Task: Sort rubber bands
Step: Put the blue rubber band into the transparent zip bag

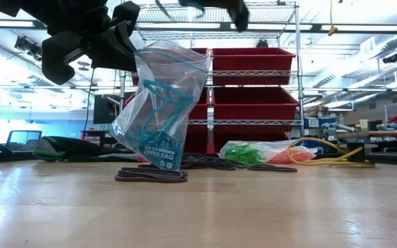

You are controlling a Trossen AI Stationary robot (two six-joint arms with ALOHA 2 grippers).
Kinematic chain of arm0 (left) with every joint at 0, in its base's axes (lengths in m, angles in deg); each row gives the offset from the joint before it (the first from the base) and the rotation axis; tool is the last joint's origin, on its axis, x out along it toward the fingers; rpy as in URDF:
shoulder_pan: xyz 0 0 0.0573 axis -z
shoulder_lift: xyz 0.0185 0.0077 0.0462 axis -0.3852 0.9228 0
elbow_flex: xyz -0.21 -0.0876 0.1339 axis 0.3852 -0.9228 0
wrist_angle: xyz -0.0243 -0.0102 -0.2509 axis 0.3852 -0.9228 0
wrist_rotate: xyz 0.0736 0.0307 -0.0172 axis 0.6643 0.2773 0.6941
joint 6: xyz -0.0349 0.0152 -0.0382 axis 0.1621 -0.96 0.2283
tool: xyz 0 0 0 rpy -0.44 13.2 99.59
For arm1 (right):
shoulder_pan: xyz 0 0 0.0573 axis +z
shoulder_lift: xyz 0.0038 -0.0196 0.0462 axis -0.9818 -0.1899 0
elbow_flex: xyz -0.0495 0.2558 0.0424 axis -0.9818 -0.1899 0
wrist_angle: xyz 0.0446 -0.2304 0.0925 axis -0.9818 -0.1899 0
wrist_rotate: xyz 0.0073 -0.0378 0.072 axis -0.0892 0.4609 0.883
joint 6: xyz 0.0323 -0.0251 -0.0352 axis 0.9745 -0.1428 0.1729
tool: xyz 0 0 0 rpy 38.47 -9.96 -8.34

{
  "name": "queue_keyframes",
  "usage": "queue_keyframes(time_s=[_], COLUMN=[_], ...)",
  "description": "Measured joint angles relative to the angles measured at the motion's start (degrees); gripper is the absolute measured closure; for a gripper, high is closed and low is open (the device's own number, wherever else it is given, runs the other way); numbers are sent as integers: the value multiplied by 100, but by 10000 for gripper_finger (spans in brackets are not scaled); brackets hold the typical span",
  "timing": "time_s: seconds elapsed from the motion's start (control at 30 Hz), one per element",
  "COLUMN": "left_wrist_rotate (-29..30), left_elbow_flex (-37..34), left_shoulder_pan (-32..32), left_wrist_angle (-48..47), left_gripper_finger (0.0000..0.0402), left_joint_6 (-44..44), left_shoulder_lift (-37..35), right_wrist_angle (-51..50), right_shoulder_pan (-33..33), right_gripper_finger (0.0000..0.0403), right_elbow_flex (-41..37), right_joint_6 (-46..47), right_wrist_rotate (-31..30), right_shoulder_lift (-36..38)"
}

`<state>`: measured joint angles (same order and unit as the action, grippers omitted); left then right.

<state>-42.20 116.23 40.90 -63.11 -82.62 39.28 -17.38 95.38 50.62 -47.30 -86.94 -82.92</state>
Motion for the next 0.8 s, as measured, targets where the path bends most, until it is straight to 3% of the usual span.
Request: queue_keyframes(time_s=[0.37, 0.8], left_wrist_rotate=[0, 1], left_elbow_flex=[0, 0], left_shoulder_pan=[1, -1], left_wrist_angle=[97, 122], left_gripper_finger=[389, 389], left_joint_6=[0, -2], left_shoulder_lift=[0, 0], right_wrist_angle=[-568, -661], right_shoulder_pan=[-486, -583], right_gripper_finger=[403, 402], right_elbow_flex=[256, 256], right_joint_6=[485, 756], right_wrist_rotate=[794, 954], right_shoulder_lift=[-754, -990])
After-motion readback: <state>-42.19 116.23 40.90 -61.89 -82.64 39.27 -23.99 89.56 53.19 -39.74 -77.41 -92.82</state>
